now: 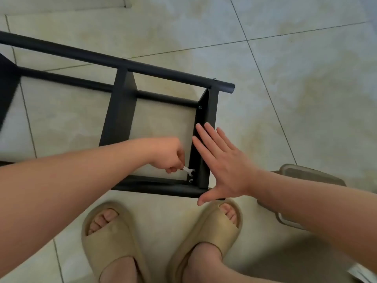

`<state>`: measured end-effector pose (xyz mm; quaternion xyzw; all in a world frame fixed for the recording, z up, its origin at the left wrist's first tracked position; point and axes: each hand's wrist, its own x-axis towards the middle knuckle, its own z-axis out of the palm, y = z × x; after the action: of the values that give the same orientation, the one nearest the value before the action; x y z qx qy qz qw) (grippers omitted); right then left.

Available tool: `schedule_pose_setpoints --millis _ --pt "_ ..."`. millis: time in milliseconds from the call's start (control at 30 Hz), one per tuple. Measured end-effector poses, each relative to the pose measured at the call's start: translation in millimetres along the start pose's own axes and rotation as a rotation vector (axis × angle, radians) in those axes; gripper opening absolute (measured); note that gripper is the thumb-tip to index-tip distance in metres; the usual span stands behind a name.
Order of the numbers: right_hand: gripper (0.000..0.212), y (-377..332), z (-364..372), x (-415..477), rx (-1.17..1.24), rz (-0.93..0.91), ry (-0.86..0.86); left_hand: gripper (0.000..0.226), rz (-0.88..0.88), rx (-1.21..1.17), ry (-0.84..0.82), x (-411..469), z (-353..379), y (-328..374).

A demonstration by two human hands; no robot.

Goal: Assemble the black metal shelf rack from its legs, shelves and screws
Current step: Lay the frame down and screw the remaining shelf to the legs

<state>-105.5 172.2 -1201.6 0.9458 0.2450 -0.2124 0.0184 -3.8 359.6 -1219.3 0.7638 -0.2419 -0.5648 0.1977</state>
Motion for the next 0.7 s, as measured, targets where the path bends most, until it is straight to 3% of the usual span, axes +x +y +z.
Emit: schedule_pose_setpoints --millis 233,333,500,700 --pt "0.140 4.9 21.3 5.9 0.065 -0.059 0.149 0.007 0.109 -0.413 0.075 7.8 18.6 -30.5" --pt "0.141 4.8 24.8 6.9 0.069 -0.064 0.168 0.010 0.101 -0.462 0.149 5.1 25.8 -35.4" --pt "0.140 5.6 24.6 6.8 0.065 -0.071 0.193 0.008 0.066 -0.416 0.106 -1.7 29.8 -33.9" --pt "0.139 4.9 26.3 8.5 0.058 -0.069 0.182 0.010 0.073 -0.656 0.116 -1.6 34.4 -18.4"
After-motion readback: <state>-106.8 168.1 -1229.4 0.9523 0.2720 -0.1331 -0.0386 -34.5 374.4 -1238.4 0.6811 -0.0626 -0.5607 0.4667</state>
